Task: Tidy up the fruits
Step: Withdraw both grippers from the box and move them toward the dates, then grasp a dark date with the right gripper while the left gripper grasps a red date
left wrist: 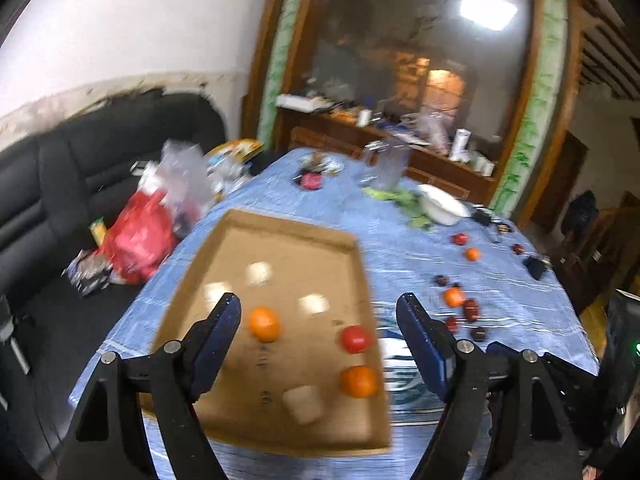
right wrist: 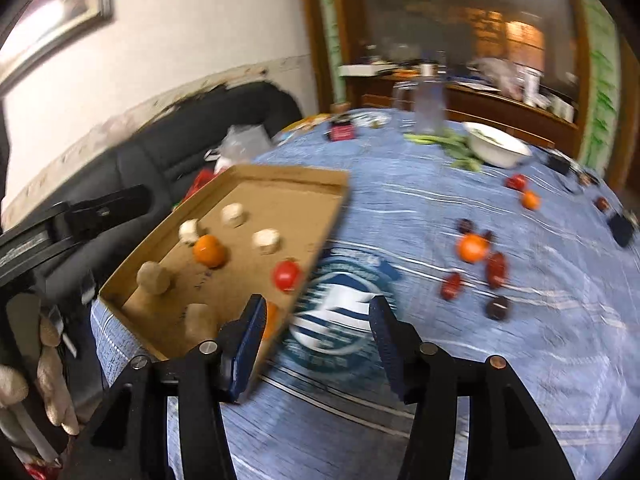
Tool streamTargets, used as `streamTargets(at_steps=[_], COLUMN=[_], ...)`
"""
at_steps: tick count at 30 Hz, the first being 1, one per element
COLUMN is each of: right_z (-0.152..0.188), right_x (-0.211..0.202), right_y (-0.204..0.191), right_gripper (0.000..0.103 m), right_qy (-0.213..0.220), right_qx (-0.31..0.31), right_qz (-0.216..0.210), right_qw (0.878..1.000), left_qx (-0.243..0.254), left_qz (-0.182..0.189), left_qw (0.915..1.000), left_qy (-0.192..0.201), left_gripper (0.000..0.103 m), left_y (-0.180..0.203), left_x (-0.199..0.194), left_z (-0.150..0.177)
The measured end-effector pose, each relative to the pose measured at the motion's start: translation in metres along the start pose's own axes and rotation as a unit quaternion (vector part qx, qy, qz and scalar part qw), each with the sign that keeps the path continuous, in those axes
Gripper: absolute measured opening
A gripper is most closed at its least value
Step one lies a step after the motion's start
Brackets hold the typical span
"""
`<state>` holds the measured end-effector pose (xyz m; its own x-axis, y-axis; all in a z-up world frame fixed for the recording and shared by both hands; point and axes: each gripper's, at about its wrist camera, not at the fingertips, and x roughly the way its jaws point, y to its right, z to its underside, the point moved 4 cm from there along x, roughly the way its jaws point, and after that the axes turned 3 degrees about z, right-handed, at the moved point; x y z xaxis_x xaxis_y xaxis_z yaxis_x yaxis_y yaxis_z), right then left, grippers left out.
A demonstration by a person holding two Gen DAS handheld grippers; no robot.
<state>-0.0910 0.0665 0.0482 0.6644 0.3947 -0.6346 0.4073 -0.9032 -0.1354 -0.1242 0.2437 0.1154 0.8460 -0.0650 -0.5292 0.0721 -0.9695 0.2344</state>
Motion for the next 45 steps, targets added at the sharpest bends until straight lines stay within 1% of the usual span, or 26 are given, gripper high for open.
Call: streamTargets(at_steps=[2, 8, 12, 17, 24, 31, 35, 40, 43, 45], right_z=[0.003, 0.016, 0.025, 0.032, 0.033, 0.029, 0.028, 0.029, 0.029, 0.030], right_x=[-0.014, -0.048, -0.061, -0.057, -0.036, -0.020, -0.012, -0.007, -0.011, -0.013], right_y=[0.022, 0.070, 0.092, 0.108, 0.118, 0.141, 0.153, 0.173, 0.194, 0.208], right_gripper=[0.062, 0.063, 0.065, 0.065, 0.065, 0.065, 0.065, 0.065, 0.065, 0.065], right_qy=[0.008, 0.031, 0.035, 0.028, 0.020, 0.028, 0.027, 0.025, 0.028, 0.028], right_qx=[0.033, 0.089, 0.115, 0.134, 0.145, 0.173, 0.189, 0.207, 0.231, 0.246], right_qz=[0.003, 0.024, 0.030, 0.031, 0.028, 0.033, 0.035, 0.041, 0.049, 0.052], right_qw=[0.999, 0.995, 0.992, 0.990, 0.989, 0.984, 0.981, 0.977, 0.971, 0.967], left_qx=[0.017, 0.058, 0.079, 0.098, 0.101, 0.092, 0.086, 0.092, 0.090, 0.088], left_qz=[0.016, 0.043, 0.057, 0.073, 0.087, 0.091, 0.088, 0.079, 0.071, 0.063], left_qw=[0.9997, 0.9974, 0.9953, 0.9923, 0.9903, 0.9898, 0.9896, 0.9890, 0.9895, 0.9906], left_qy=[0.006, 0.006, -0.004, -0.020, -0.039, -0.061, -0.074, -0.084, -0.088, -0.084], left_gripper=[0.080, 0.080, 0.080, 0.080, 0.080, 0.080, 0.080, 0.080, 0.080, 0.080], left_y=[0.022, 0.076, 0.100, 0.117, 0.118, 0.113, 0.110, 0.111, 0.108, 0.105], left_x=[-0.005, -0.013, -0.010, 0.001, 0.031, 0.065, 0.080, 0.092, 0.093, 0.090], left_z=[-0.001, 0.004, 0.011, 0.020, 0.028, 0.034, 0.037, 0.038, 0.037, 0.035])
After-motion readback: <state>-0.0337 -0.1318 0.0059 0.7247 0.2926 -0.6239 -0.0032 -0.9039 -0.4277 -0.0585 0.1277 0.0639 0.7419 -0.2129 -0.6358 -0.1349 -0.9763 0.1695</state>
